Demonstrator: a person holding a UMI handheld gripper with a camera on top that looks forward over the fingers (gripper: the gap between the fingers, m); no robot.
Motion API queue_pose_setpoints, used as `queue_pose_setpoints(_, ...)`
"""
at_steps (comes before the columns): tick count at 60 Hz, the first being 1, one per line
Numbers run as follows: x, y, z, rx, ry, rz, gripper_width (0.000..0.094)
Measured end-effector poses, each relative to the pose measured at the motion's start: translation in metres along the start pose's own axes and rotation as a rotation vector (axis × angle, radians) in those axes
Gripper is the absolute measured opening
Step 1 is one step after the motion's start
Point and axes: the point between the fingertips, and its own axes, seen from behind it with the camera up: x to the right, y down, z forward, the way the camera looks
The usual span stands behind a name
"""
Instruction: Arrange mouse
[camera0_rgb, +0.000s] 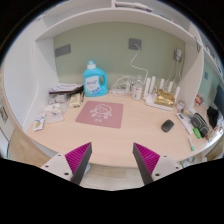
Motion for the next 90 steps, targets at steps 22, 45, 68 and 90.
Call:
queue_pose_setpoints(22, 0.231, 0.048, 0.108, 0.004, 0.166, 0.046, 0.0852)
queue_pose_setpoints(45, 0.314, 0.002, 0.241, 0.036, 0.138, 0.167, 0.0851)
queue_pose_setpoints(68, 0.301, -0.035, 0.285, 0.062, 0.144, 0.111, 0.0479)
queue_pose_setpoints(90, 0.309, -0.056, 0.250, 0.060, 0.293, 0.081, 0.0352)
